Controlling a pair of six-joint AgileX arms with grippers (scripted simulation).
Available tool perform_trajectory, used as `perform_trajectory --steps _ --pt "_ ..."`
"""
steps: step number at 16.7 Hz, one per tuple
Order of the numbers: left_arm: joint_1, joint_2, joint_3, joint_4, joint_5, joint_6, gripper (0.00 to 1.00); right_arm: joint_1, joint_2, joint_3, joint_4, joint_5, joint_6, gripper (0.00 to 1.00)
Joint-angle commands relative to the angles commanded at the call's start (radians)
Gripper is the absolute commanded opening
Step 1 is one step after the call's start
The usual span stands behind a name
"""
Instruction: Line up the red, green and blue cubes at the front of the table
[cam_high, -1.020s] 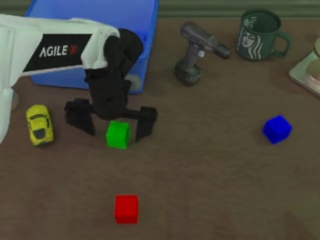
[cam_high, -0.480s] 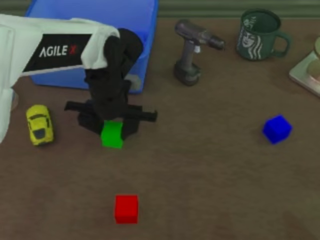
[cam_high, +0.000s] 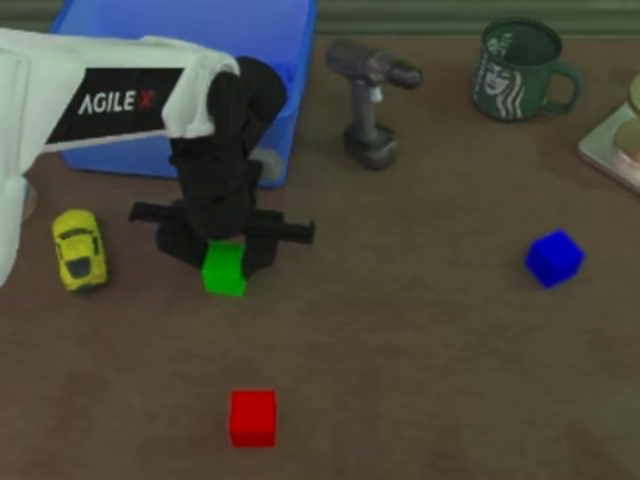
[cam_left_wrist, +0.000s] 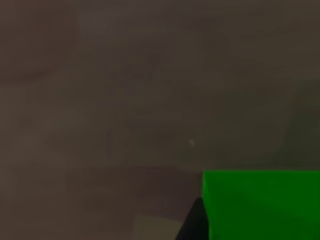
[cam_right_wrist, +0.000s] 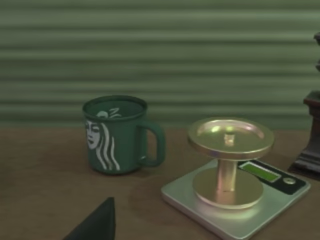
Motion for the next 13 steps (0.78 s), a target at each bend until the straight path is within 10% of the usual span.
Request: perform_trajectory --steps 13 --pt "0.020 -0.095 0.164 -0.245 -0.004 0.001 0.00 0.000 0.000 0.000 0.000 0.000 0.000 1.00"
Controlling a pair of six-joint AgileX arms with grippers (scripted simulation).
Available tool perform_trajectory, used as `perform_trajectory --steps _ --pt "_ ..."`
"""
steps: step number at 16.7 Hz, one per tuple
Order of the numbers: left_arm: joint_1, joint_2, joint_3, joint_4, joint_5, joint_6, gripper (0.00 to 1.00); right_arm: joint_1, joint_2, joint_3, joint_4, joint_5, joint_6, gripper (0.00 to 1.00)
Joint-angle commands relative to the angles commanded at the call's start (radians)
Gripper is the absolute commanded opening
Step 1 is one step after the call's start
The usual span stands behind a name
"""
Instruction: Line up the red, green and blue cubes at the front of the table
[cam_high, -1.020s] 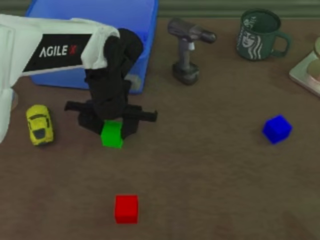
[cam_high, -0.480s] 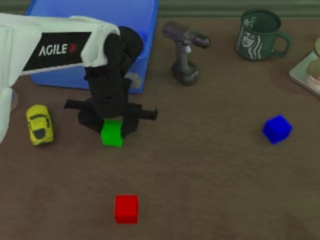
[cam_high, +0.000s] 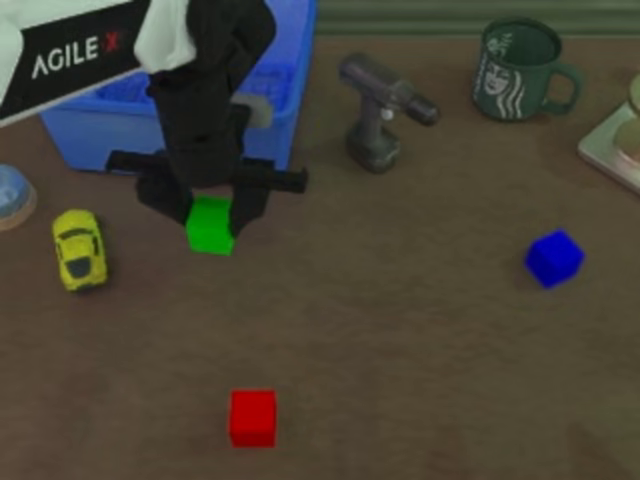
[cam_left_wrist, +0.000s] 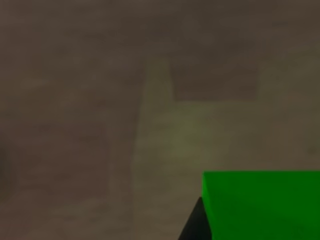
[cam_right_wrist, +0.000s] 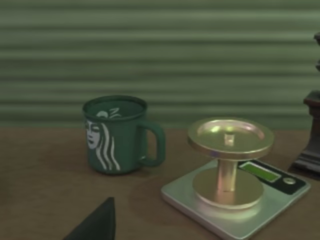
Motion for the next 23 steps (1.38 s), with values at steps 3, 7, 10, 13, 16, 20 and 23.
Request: perform_trajectory --steps 3,7,10,13,16,20,23 --pt "-0.006 0.004 -0.002 0.003 0.000 0.002 0.00 0.000 0.000 0.000 0.000 0.000 0.000 1.00" --pt "-0.065 -0.013 -0.019 0.001 -0.002 -0.068 0.00 0.000 0.000 0.000 0.000 0.000 0.000 1.00" --pt "-0.176 -0.049 -0.060 -0.002 -0.004 -0.229 0.00 0.000 0.000 0.000 0.000 0.000 0.000 1.00" --pt "-0.311 -0.099 -0.114 -0.003 -0.005 -0.436 0.00 0.000 0.000 0.000 0.000 0.000 0.000 1.00" --pt "-0.430 -0.150 -0.165 0.001 -0.005 -0.600 0.00 0.000 0.000 0.000 0.000 0.000 0.000 1.00" --pt "-0.496 -0.185 -0.195 0.008 -0.007 -0.673 0.00 0.000 0.000 0.000 0.000 0.000 0.000 1.00" --pt "-0.492 -0.180 -0.191 0.007 -0.006 -0.670 0.00 0.000 0.000 0.000 0.000 0.000 0.000 1.00"
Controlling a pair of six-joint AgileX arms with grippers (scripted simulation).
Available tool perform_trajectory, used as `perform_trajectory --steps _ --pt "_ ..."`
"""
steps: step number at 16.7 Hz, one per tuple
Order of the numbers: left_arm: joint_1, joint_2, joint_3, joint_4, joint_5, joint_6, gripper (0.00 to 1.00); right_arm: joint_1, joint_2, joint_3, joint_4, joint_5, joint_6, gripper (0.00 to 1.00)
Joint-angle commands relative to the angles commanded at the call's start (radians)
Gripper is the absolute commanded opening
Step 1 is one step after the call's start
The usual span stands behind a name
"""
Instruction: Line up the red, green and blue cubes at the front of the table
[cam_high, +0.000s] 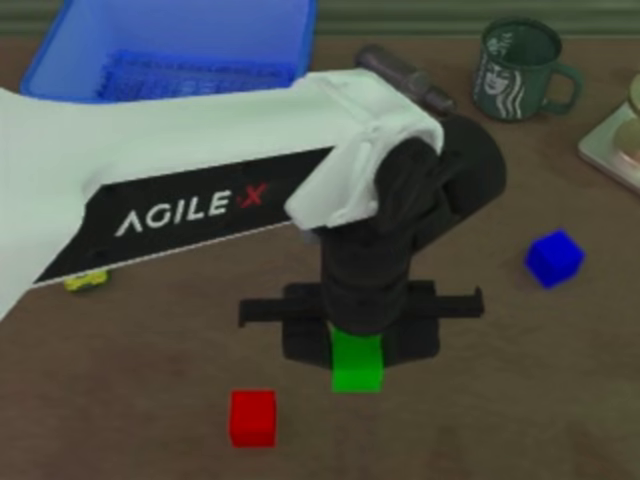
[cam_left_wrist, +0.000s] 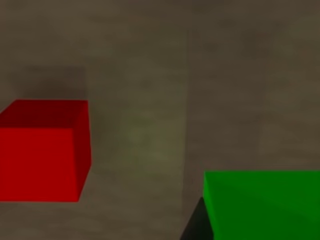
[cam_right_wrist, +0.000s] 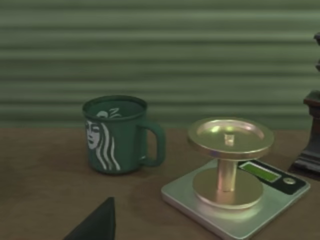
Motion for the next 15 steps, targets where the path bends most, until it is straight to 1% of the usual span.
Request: perform_trajectory --steps 3,9,14,15 --pt "0.000 0.010 -0.031 0.040 -0.001 0.000 0.00 0.000 0.000 0.000 0.000 0.000 0.000 1.00" --pt "-0.003 0.065 -0.170 0.239 0.000 -0.002 0.00 0.000 0.000 0.000 0.000 0.000 0.000 1.00" --pt "-0.004 0.071 -0.184 0.257 0.000 -0.002 0.00 0.000 0.000 0.000 0.000 0.000 0.000 1.00" --pt "-0.004 0.071 -0.184 0.257 0.000 -0.002 0.08 0.000 0.000 0.000 0.000 0.000 0.000 1.00"
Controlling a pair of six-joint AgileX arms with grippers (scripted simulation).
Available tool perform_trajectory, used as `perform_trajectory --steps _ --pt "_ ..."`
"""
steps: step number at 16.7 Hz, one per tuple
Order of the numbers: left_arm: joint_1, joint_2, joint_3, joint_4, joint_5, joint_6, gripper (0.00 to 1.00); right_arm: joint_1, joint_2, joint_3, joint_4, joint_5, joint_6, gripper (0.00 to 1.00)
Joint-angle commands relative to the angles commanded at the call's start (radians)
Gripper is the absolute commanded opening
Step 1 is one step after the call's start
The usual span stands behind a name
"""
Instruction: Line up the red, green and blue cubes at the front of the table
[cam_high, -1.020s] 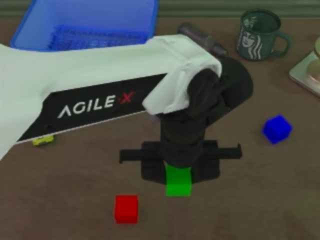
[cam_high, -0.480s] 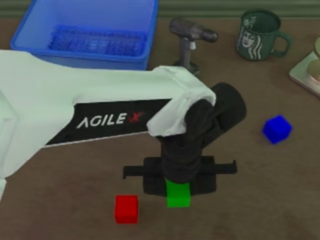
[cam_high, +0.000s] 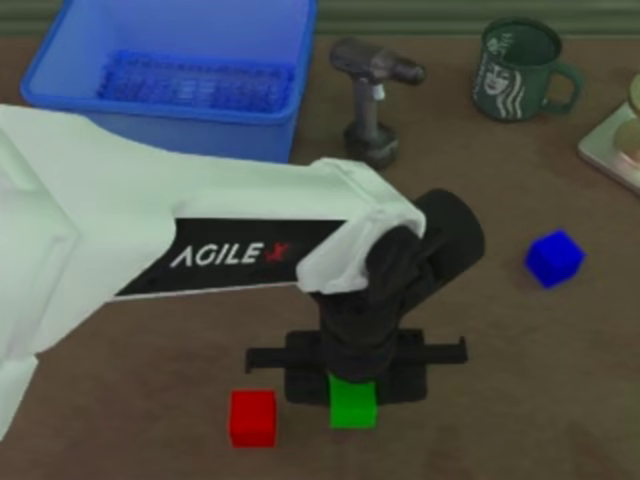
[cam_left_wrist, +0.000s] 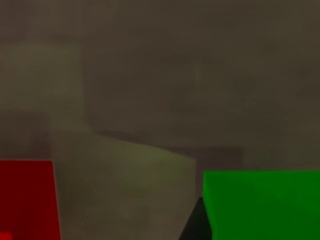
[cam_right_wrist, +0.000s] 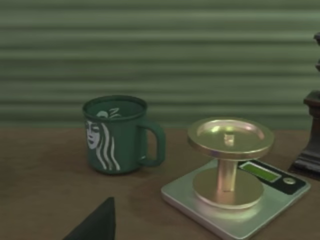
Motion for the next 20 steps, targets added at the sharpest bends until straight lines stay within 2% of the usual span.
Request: perform_trajectory --steps 12,20 --pt "0.000 0.000 0.000 0.000 0.000 0.000 0.98 0.000 0.000 0.000 0.000 0.000 0.000 1.00" --pt "0.000 0.000 0.000 0.000 0.000 0.000 1.00 0.000 0.000 0.000 0.000 0.000 0.000 1.00"
